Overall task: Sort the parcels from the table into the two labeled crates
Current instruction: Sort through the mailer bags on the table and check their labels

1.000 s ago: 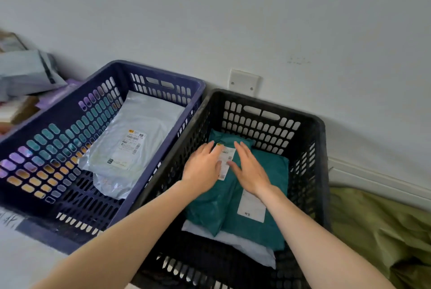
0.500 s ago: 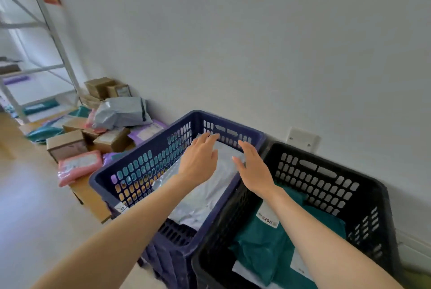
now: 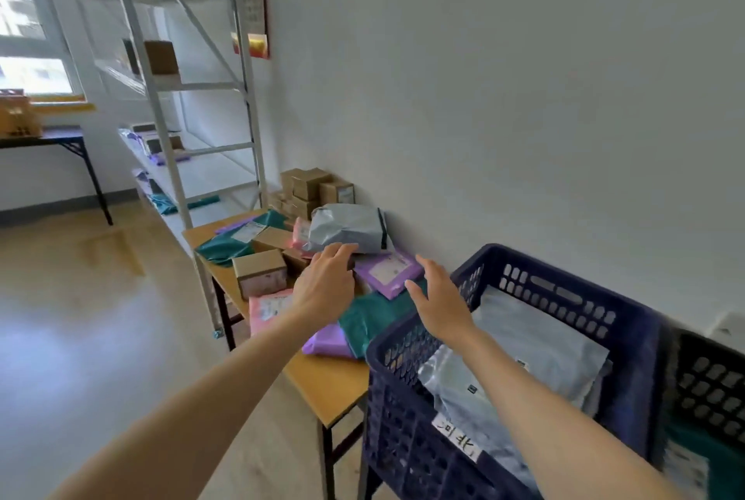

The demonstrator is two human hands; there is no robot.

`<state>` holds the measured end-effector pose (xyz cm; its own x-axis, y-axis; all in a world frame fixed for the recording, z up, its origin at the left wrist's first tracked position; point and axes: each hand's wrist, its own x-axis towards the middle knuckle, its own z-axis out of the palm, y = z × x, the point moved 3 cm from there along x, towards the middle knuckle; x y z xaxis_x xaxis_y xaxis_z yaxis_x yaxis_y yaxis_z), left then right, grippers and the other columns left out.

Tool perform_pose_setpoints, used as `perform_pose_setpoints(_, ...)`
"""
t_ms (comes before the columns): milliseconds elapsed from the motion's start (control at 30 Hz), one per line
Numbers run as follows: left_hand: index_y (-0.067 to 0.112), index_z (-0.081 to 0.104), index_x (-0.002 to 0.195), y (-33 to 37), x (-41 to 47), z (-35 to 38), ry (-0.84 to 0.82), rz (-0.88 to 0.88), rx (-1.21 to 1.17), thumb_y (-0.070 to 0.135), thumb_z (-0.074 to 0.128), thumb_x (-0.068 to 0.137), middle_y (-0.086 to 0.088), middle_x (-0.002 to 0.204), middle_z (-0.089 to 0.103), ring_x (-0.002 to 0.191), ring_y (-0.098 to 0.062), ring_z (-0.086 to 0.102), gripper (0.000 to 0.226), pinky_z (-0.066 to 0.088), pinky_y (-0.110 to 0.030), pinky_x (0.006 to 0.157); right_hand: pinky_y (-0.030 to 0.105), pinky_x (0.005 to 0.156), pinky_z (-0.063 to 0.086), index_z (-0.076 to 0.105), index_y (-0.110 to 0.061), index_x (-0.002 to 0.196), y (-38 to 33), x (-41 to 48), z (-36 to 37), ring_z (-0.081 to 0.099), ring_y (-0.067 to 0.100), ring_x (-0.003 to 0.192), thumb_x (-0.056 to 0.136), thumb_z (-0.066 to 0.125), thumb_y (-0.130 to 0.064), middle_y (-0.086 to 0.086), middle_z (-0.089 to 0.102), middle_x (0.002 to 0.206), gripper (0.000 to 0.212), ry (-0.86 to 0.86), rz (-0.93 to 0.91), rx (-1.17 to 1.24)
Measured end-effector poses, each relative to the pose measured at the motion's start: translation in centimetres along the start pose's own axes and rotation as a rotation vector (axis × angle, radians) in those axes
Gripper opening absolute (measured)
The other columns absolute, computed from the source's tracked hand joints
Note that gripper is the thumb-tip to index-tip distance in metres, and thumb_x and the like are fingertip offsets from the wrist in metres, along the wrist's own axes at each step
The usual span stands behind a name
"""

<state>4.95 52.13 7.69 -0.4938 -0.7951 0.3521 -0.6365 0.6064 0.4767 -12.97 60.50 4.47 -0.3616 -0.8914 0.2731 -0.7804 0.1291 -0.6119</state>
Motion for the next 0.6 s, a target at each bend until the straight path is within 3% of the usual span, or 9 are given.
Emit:
perform_pose_setpoints(100, 0.027, 0.04, 0.143, -6.1, 0.5, -2.5, 0.015, -0.04, 0.006, 0.011, 0.046, 0.094, -0.002, 0.148, 0.04, 0.121, -0.025, 0.05, 0.052, 0.052, -0.041, 0.087, 0.028, 0.105, 0.033, 0.031, -0.013, 0.149, -3.1, 1.9, 4.0, 0.038, 0.019, 0.136, 0.102, 0.045, -0.029, 0.004, 0.035, 0.152, 0.052, 0.001, 0.003, 0.032)
perform_pose_setpoints(200, 0.028, 0.042, 0.142, -11.8, 1.0, -4.3, 0.027, -0.11, 0.045, 0.012, 0.05, 0.094, -0.001, 0.148, 0.042, 0.127, -0.023, 0.046, 0.051, 0.05, -0.035, 0.089, 0.031, 0.106, 0.034, 0.032, -0.013, 0.147, -6.3, 3.6, 8.2, 0.039, 0.02, 0.136, 0.101, 0.046, -0.029, 0.007, 0.037, 0.151, 0.05, -0.027, -0.004, 0.038)
perform_pose_setpoints(333, 0.021, 0.044, 0.141, -17.9, 1.2, -5.8, -0.004, -0.188, 0.019, 0.011, 0.054, 0.094, -0.006, 0.146, 0.044, 0.129, -0.027, 0.044, 0.05, 0.047, -0.039, 0.094, 0.037, 0.11, 0.036, 0.032, -0.013, 0.147, -9.6, 6.0, 13.1, 0.04, 0.024, 0.136, 0.101, 0.048, -0.026, 0.009, 0.037, 0.15, 0.051, -0.062, -0.026, 0.037)
perform_pose_setpoints(467, 0.018, 0.043, 0.141, -23.1, 1.4, -6.2, -0.04, -0.251, -0.013, 0.008, 0.051, 0.094, -0.009, 0.147, 0.042, 0.131, -0.027, 0.042, 0.049, 0.047, -0.042, 0.099, 0.034, 0.107, 0.035, 0.034, -0.013, 0.146, -11.5, 9.0, 17.9, 0.04, 0.023, 0.135, 0.1, 0.049, -0.025, 0.008, 0.039, 0.15, 0.05, -0.096, -0.035, 0.037)
perform_pose_setpoints(600, 0.017, 0.043, 0.142, -27.5, 3.1, -6.6, -0.031, -0.288, 0.006, 0.007, 0.051, 0.095, -0.008, 0.145, 0.044, 0.127, -0.027, 0.046, 0.048, 0.045, -0.037, 0.094, 0.035, 0.102, 0.043, 0.035, -0.018, 0.145, -12.5, 12.9, 23.0, 0.045, 0.022, 0.132, 0.1, 0.049, -0.029, 0.006, 0.043, 0.147, 0.049, -0.116, -0.034, 0.058)
